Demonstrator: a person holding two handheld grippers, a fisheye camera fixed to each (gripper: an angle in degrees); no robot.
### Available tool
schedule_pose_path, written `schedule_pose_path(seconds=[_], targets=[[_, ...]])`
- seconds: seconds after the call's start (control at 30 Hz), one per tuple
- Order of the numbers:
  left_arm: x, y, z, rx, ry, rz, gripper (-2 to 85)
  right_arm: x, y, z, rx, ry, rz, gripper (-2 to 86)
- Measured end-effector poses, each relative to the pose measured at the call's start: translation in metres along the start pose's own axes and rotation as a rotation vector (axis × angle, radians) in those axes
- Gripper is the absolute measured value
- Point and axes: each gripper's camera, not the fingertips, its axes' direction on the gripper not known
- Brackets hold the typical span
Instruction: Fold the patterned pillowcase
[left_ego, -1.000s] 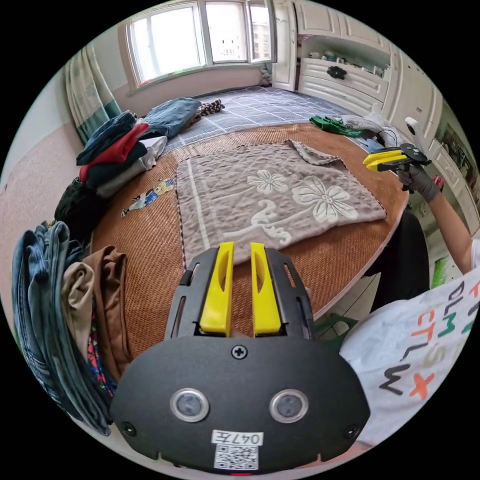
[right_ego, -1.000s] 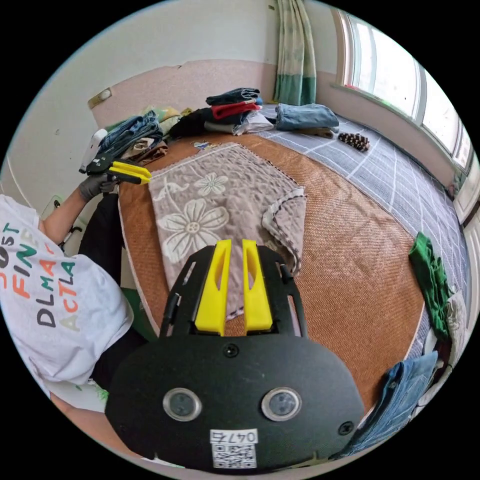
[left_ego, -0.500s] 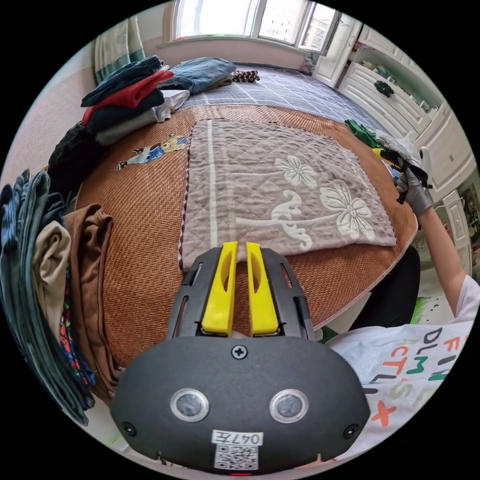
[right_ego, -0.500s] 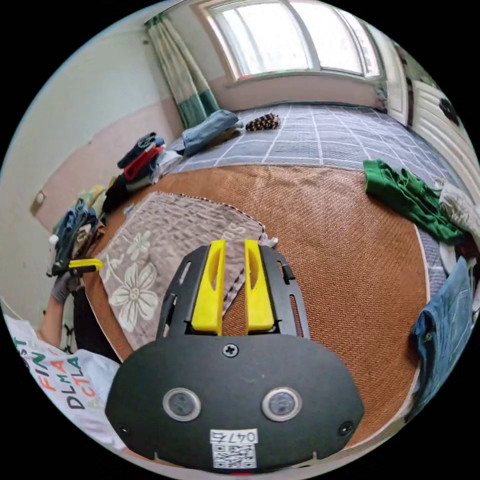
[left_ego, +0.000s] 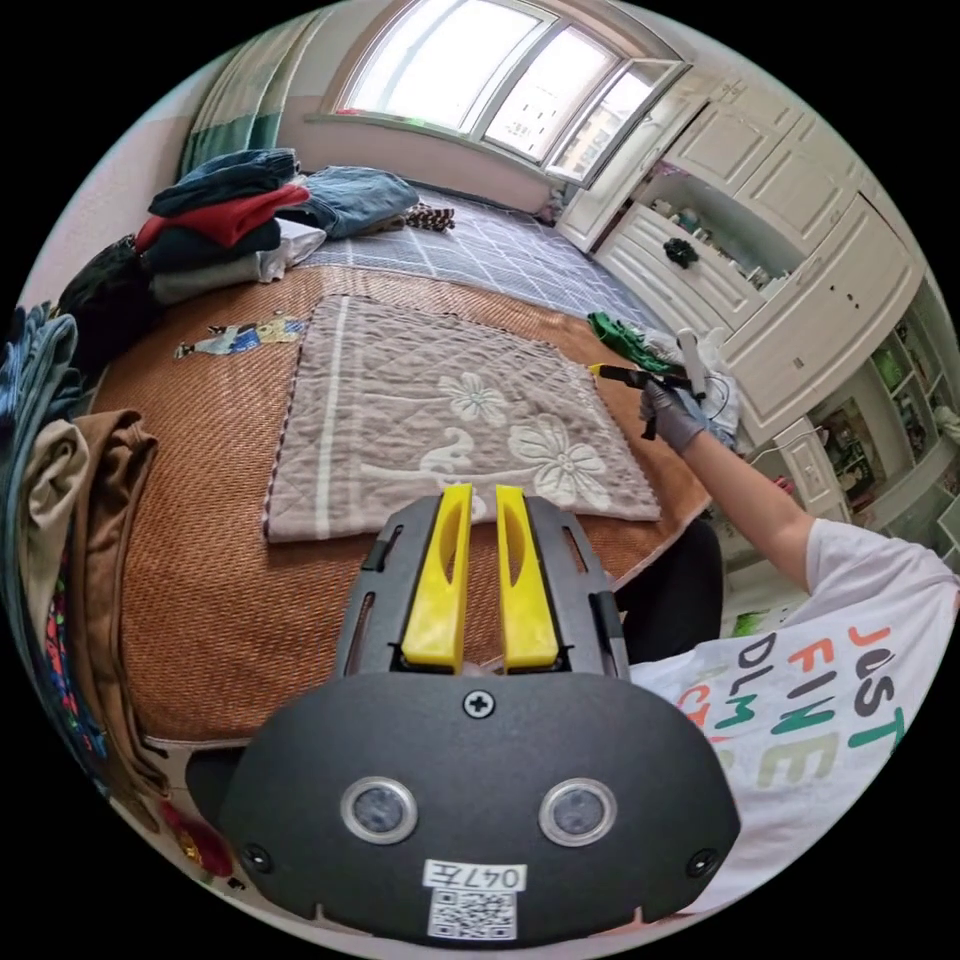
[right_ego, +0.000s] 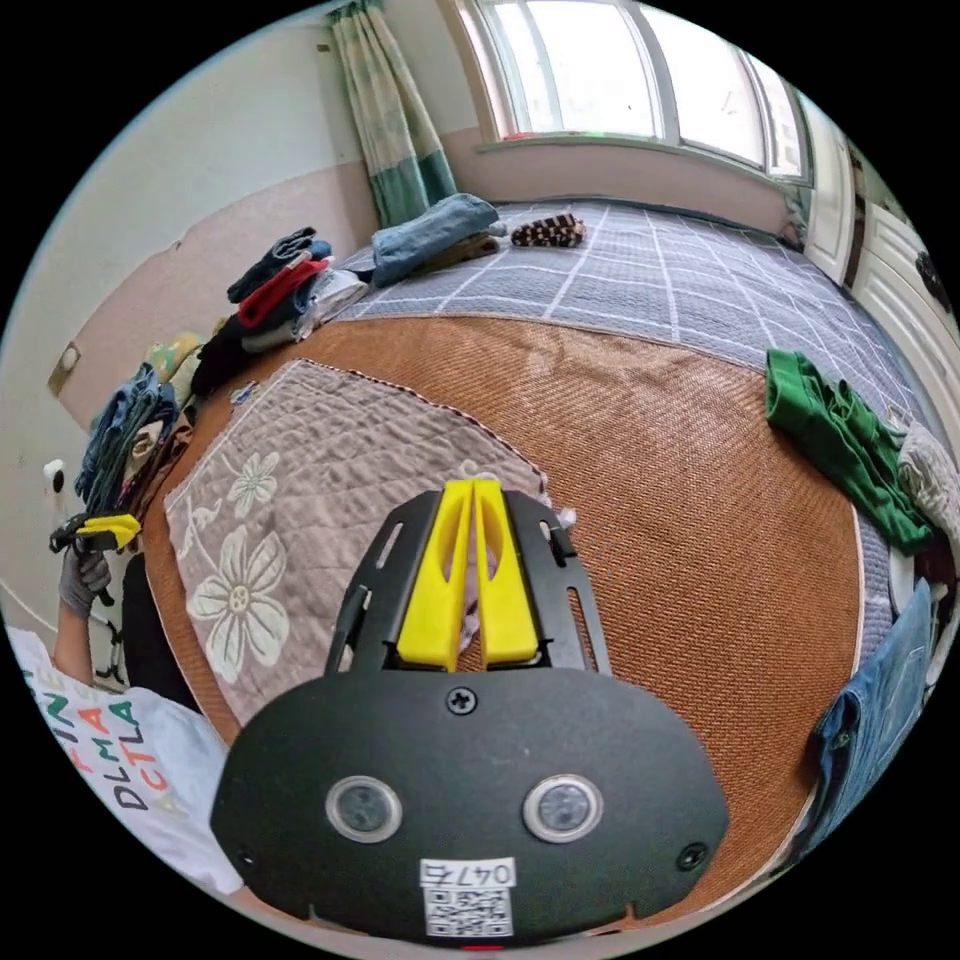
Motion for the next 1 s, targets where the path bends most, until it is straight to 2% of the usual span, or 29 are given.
schedule_pose_path(seconds=[0.13,0.27,0.33,0.47,0.6,0.7,0.77,1.0], targets=[[-0.014,0.008,0.041,0.002,0.146,-0.027,6.8,-0.049,0.02,-0.025,0.092,-0.08,-0.18,-0.7],[-0.014,0.013,0.098,-0.054,0.279,-0.018,7.6,-0.045,0.021,-0.027,0.12,0.217,-0.091,3.9],[-0.006,0.018,0.11,-0.056,0.3,0.012,7.7,-0.028,0.012,-0.016,0.057,0.239,-0.048,4.7],[0.006,0.045,0.114,0.001,0.301,0.077,7.9,0.008,-0.001,0.019,-0.118,0.094,0.06,4.1],[-0.01,0.074,0.128,-0.002,0.316,0.071,9.1,0.018,0.009,0.018,-0.071,-0.006,0.102,-0.2],[-0.033,0.089,0.147,-0.015,0.347,0.008,10.7,-0.004,0.026,-0.012,0.074,-0.066,0.024,-1.0],[-0.047,0.097,0.159,-0.006,0.37,-0.036,11.9,-0.038,0.047,-0.038,0.162,-0.198,-0.112,-1.1],[-0.073,0.12,0.213,0.027,0.54,-0.192,19.2,-0.166,0.136,-0.078,0.186,-0.371,-0.544,-1.1]])
